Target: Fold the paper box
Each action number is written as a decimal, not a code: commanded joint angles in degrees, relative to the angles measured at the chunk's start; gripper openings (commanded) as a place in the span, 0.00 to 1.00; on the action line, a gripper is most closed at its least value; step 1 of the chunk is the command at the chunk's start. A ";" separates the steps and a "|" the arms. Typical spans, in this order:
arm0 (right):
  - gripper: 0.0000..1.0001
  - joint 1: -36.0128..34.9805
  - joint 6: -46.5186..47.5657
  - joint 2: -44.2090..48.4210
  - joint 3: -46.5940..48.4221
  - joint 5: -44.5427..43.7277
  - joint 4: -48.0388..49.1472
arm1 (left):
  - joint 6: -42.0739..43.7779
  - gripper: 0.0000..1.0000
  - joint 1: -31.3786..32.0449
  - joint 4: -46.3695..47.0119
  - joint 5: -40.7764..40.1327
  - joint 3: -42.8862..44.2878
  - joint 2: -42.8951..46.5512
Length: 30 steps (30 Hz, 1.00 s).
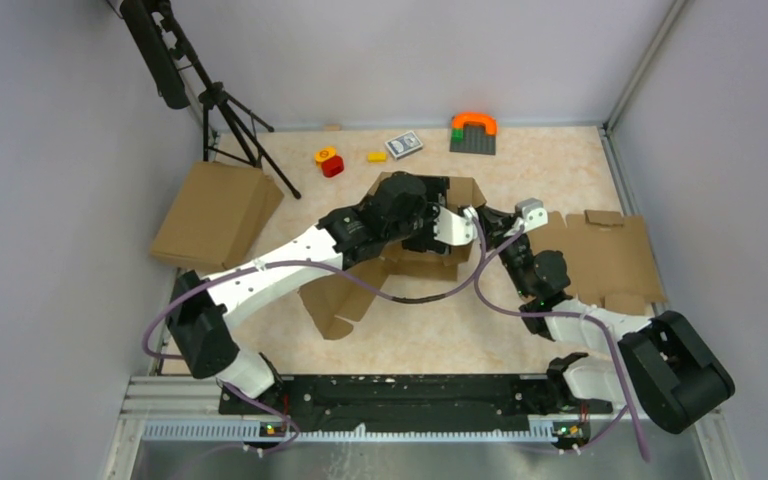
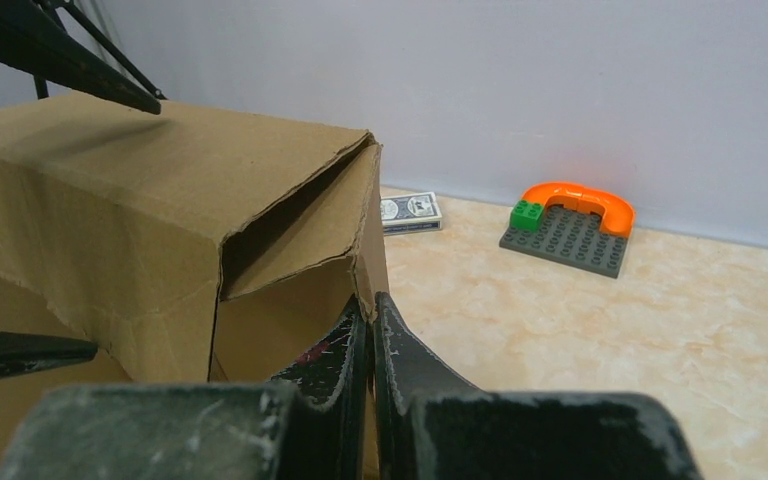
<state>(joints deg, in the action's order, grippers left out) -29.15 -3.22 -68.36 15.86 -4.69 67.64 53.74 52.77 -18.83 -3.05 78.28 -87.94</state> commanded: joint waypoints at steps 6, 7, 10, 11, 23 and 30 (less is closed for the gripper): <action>0.00 -0.82 -0.94 0.77 1.19 1.87 -1.47 | -0.61 0.93 -1.09 -7.06 -2.39 9.46 -5.77; 0.00 -0.84 -1.01 0.76 1.19 1.87 -1.53 | -0.57 0.87 -1.09 -6.87 -2.85 9.69 -5.99; 0.00 -0.82 -0.92 0.77 1.28 1.82 -1.71 | -0.56 0.76 -1.09 -4.84 -2.59 8.89 -4.71; 0.00 -0.82 -0.89 0.77 1.35 1.64 -1.82 | -0.74 0.73 -1.09 -3.95 -2.12 8.45 -4.09; 0.00 -0.91 -2.50 0.20 3.34 1.18 -3.65 | -1.62 0.47 -0.96 -0.29 -2.02 6.60 -2.50; 0.00 -0.91 -2.88 -0.05 4.27 1.20 -4.57 | -1.34 0.77 -0.48 1.55 -2.41 4.69 -1.21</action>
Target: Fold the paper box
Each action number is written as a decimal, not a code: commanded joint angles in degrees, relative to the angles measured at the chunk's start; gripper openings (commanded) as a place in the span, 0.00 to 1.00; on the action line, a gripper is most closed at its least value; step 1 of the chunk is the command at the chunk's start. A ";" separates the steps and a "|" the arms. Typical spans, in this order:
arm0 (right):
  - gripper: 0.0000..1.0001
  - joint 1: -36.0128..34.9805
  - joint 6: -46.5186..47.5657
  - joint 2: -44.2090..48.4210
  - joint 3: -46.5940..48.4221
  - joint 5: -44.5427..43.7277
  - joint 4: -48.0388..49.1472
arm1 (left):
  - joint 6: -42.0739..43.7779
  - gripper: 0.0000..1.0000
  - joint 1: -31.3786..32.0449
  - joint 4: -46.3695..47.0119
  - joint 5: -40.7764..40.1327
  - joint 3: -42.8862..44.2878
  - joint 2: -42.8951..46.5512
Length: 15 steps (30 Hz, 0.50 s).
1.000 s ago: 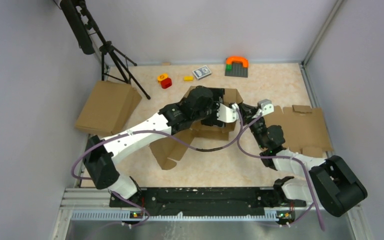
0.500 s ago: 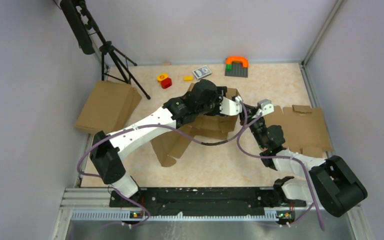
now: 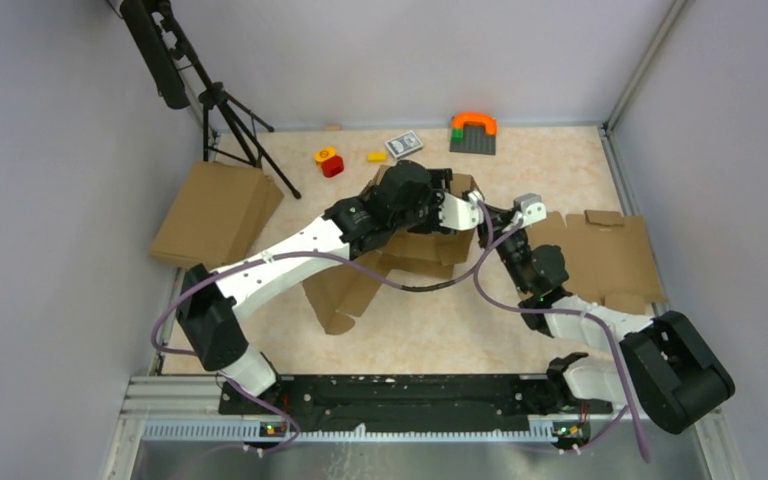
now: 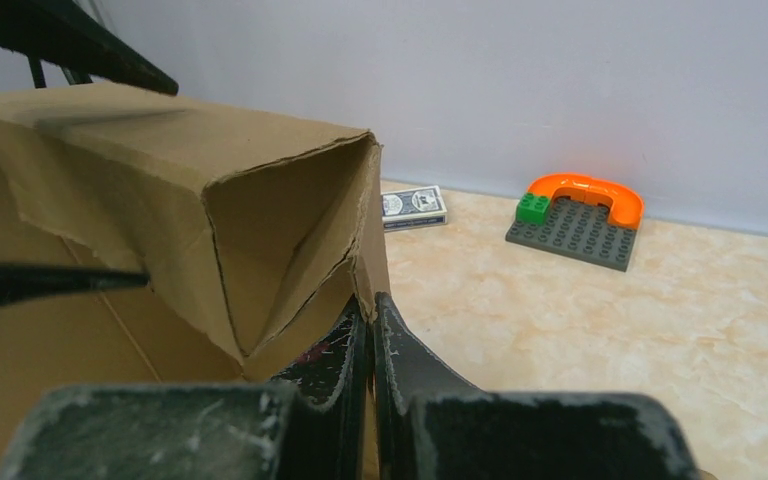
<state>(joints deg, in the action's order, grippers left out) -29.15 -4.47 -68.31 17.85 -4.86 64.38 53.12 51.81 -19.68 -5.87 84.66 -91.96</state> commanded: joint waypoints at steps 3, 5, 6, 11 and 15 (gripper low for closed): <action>0.00 -0.91 -1.42 -0.07 2.53 0.85 -1.91 | -1.81 0.95 0.48 1.54 1.89 -1.69 4.37; 0.00 -0.92 -1.27 -0.10 2.67 0.59 -2.24 | -2.83 0.99 0.47 -1.45 3.81 -0.22 5.27; 0.00 -0.91 -1.25 -0.15 2.83 0.48 -2.62 | -3.57 0.99 0.48 -2.88 4.47 0.63 5.53; 0.00 -0.91 -1.33 -0.41 3.05 0.60 -2.66 | -7.69 0.99 0.48 -5.69 6.46 1.72 9.17; 0.00 -0.91 -1.20 -0.35 3.10 0.69 -2.84 | -14.21 0.99 0.48 -4.15 8.84 1.18 14.98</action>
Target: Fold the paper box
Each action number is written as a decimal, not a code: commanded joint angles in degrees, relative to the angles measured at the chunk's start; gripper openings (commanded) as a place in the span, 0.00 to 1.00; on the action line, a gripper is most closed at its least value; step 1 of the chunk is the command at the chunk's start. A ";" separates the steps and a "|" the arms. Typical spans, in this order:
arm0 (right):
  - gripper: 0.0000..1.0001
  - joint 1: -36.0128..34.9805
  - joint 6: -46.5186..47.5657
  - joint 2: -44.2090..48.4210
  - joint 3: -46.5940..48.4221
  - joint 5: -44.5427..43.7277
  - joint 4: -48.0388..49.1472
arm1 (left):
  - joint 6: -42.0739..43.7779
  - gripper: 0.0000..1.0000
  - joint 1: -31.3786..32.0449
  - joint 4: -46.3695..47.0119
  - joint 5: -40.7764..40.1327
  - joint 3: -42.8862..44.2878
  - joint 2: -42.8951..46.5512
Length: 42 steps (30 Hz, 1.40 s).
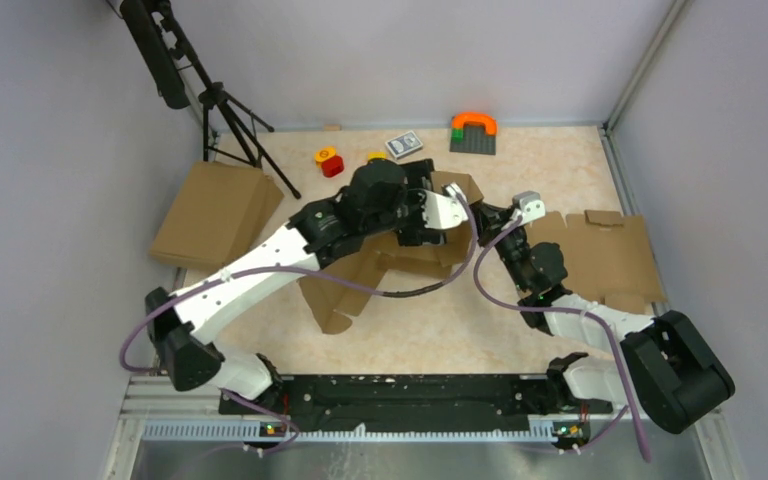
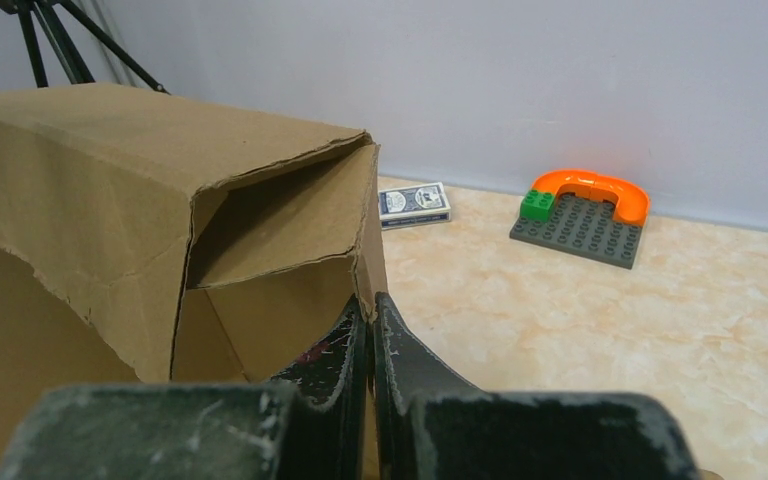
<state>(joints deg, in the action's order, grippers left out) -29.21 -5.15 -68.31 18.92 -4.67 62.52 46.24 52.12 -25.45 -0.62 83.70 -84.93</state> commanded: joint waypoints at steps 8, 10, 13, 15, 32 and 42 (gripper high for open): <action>0.00 -0.85 -0.08 0.11 2.09 1.25 -1.88 | -37.25 0.99 -0.18 -11.10 -18.92 5.48 17.28; 0.00 -0.85 -0.29 -0.10 2.22 1.41 -1.96 | -44.10 0.99 -0.35 -17.22 -20.39 4.88 19.13; 0.00 -0.85 -0.35 -0.61 2.27 1.71 -1.92 | -52.14 0.99 -0.35 -20.24 -22.35 -0.14 25.14; 0.00 -0.91 -0.39 -0.68 2.26 1.83 -1.88 | -55.86 0.99 -0.35 -20.93 -25.45 -4.33 30.10; 0.00 -0.85 -0.40 -1.39 3.25 2.54 -3.28 | -67.09 0.99 -0.36 -33.38 -21.24 -14.45 35.75; 0.10 -0.92 -1.36 -1.99 3.53 2.90 -4.00 | -65.95 0.52 -0.42 -31.74 -20.79 -15.02 31.41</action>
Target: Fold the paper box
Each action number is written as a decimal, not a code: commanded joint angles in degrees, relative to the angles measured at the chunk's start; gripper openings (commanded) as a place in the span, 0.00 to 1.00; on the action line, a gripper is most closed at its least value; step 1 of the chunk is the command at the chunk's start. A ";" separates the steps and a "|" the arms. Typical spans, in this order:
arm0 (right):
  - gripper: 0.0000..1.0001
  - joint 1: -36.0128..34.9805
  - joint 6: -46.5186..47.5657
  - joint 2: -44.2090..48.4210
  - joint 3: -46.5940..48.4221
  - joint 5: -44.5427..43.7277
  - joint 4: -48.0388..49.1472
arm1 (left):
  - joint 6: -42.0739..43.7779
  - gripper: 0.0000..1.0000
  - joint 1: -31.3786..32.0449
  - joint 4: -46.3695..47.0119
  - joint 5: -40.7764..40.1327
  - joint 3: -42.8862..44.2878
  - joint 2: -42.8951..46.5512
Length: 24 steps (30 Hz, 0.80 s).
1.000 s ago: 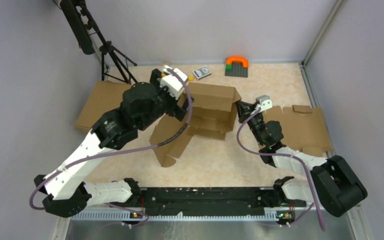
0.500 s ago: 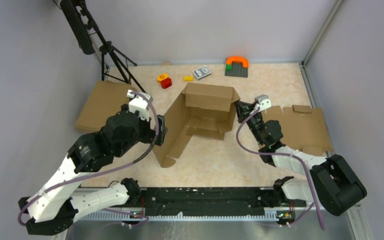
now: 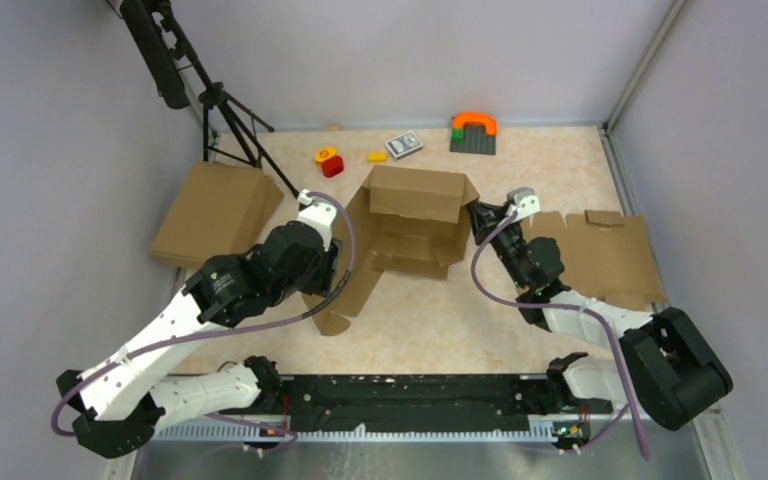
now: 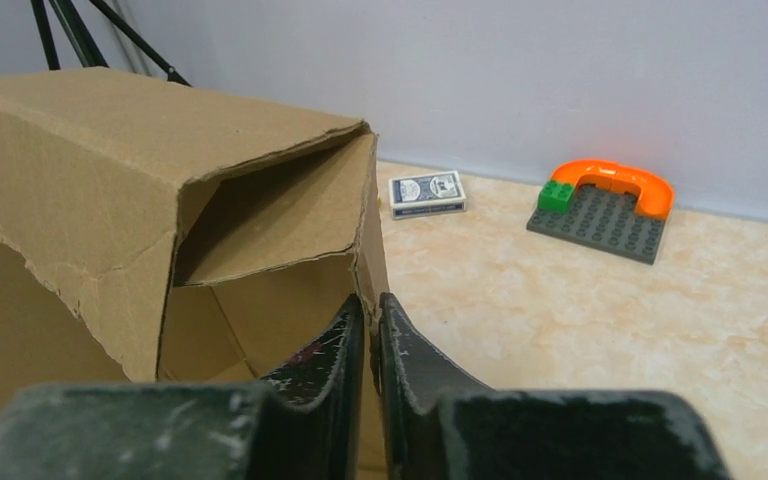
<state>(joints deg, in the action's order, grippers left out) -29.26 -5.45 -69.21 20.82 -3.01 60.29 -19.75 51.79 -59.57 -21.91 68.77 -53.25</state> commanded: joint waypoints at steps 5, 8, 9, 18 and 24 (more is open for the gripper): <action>0.21 -0.89 -0.94 -0.36 0.44 -0.43 -3.32 | -0.03 0.35 -0.11 3.39 2.05 0.06 0.34; 0.24 -0.87 -0.77 0.01 -1.40 -2.54 -3.15 | -0.46 0.31 -0.11 2.97 2.05 0.38 0.10; 0.25 -0.86 -0.72 -0.13 -1.75 -2.96 -3.12 | -0.53 0.30 -0.11 2.85 2.02 0.46 -0.04; 0.16 -0.89 -3.69 -4.54 -2.19 -0.31 -2.34 | -0.62 0.13 -0.24 5.82 5.73 -0.98 0.74; 0.04 -1.67 -6.73 -6.91 -1.91 0.16 -0.91 | 0.97 0.06 -0.76 9.99 10.75 -3.46 1.99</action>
<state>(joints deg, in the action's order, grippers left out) -29.61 -9.26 -75.00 18.72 -3.70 56.75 -19.64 51.59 -55.16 -15.62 66.52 -52.42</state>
